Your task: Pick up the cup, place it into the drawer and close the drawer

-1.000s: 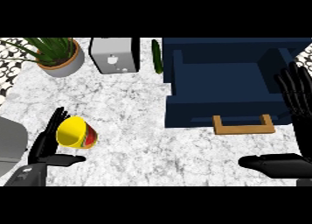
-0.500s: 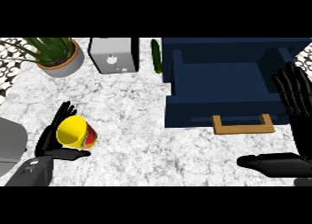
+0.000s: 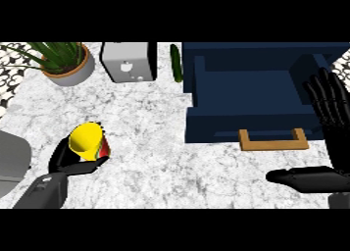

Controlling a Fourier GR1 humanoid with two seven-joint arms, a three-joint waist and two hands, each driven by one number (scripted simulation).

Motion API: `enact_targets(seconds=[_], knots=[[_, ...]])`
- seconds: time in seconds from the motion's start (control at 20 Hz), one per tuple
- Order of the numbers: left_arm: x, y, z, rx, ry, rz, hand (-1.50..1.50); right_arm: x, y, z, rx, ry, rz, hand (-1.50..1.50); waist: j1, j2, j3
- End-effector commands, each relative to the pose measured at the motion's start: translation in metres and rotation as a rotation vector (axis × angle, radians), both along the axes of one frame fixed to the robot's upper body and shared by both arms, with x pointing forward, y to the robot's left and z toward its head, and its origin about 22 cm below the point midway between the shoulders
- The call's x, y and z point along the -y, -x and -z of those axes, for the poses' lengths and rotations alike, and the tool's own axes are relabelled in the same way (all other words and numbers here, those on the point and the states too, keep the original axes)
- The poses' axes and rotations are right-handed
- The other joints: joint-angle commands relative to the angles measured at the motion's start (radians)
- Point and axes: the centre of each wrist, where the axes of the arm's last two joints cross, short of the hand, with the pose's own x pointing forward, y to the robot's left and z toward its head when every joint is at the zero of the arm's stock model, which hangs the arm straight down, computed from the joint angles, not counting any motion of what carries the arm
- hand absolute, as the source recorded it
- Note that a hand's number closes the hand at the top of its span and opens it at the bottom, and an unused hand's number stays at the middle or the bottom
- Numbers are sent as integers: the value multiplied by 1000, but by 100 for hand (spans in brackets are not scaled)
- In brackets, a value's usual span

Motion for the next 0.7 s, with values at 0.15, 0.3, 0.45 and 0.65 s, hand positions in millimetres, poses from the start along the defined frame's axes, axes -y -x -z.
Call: enact_targets(seconds=[0.15,0.3,0.45,0.65], knots=[[26,-7,3,110,269,141,150,4,1,2,-15,15,5,-150,-2,0,-1],[30,-7,3,127,307,146,150,4,3,0,-11,16,6,-150,-1,-2,-1],[16,-4,-1,200,273,133,150,0,5,-5,-6,17,14,-150,3,-4,-1],[9,-11,-8,280,230,-71,150,10,-7,-4,5,21,31,-150,9,0,0]])
